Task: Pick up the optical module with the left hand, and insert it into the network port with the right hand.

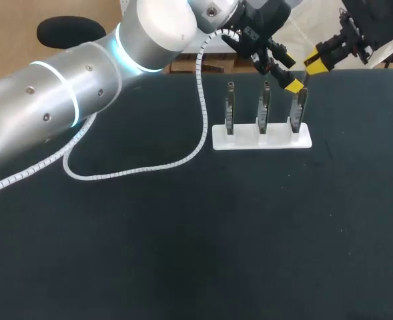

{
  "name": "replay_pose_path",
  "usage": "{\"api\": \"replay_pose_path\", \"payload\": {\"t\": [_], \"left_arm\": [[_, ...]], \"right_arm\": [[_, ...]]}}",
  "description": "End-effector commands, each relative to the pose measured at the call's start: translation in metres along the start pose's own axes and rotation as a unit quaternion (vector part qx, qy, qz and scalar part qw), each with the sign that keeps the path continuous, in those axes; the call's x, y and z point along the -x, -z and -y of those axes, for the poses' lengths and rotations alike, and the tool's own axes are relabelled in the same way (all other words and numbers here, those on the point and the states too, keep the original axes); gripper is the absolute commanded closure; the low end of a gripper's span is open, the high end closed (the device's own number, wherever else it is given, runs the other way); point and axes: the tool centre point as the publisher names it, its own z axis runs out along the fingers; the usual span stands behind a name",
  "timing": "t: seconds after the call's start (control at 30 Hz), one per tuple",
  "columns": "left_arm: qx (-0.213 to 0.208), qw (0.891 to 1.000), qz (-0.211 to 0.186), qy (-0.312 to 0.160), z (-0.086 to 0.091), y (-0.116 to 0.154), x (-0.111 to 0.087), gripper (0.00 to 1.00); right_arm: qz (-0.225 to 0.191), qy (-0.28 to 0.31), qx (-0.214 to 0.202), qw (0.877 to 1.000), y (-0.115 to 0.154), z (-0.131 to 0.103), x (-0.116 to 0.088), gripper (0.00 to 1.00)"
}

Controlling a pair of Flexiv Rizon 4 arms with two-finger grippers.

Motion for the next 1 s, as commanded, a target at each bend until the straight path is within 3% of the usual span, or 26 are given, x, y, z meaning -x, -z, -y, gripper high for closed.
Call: {"api": "replay_pose_path", "payload": {"t": [0.03,1.0], "left_arm": [[0.001,1.000,-0.001,0.001,0.0010,0.0003,0.0003,0.00],[0.001,1.000,-0.001,0.001,0.0010,0.0003,0.0003,0.00]], "right_arm": [[0.003,0.003,-0.004,1.000,0.0027,-0.0023,0.0009,1.00],[-0.006,0.014,-0.017,1.000,0.0008,-0.0069,-0.0007,1.00]]}}
